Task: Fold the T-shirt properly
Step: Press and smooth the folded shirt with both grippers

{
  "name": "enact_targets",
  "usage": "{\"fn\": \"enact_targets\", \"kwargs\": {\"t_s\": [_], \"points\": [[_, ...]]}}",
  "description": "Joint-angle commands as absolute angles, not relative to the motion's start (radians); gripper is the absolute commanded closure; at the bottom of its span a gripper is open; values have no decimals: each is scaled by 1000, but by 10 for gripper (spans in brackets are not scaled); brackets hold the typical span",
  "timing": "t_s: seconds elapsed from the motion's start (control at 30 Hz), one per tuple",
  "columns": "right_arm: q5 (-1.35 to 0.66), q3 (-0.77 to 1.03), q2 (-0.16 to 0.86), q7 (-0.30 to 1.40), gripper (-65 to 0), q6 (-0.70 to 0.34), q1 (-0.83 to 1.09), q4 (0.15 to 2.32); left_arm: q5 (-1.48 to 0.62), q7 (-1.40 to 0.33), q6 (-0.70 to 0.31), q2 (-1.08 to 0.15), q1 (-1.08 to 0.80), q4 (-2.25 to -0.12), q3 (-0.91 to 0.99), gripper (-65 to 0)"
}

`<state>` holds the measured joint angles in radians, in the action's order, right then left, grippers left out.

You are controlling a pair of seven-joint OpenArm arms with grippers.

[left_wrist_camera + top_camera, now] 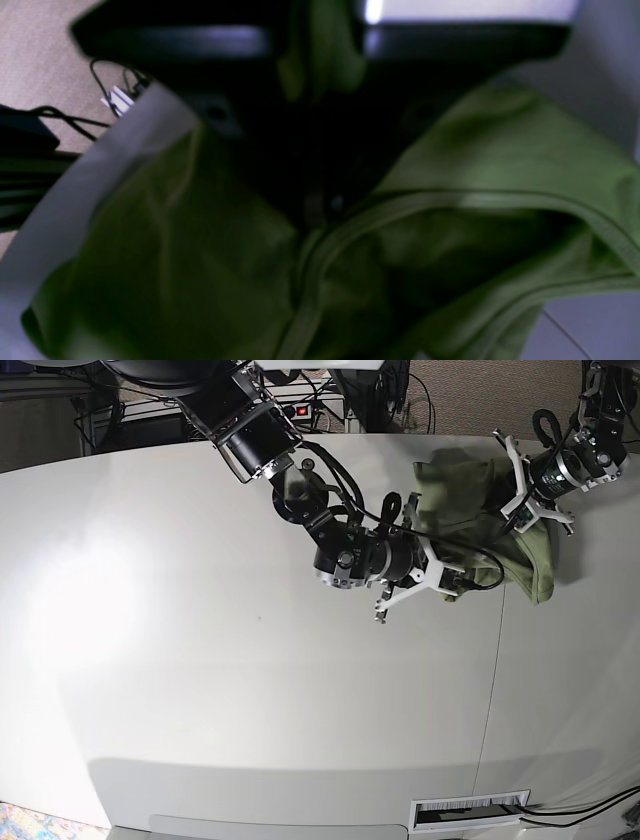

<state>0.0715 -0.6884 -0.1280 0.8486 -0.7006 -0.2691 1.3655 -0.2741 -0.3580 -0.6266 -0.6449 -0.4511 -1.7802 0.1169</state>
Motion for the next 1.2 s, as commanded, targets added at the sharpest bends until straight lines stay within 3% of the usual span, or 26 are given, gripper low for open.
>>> {"fn": "enact_targets", "kwargs": {"t_s": [0.0,0.4,0.6,1.0,1.17], "points": [[88,-683,-141,842,0,-698,-294,1379,-276,-344,-630,-659,-449,-1797,121,0],[42,-498,-133,913,0,-698,-297,1381,-235,-343,-629,-660,-448,-1797,121,0],[-65,-489,-133,916,0,-698,-296,1464,-123,-305,-603,-660,-419,-1796,121,0],[-68,-489,-133,988,0,-698,-293,1541,-59,-262,-603,-660,-265,-1709,121,0],[-67,-489,-133,986,0,-698,-294,1541,-127,-402,-604,-666,-274,-1728,121,0]]}}
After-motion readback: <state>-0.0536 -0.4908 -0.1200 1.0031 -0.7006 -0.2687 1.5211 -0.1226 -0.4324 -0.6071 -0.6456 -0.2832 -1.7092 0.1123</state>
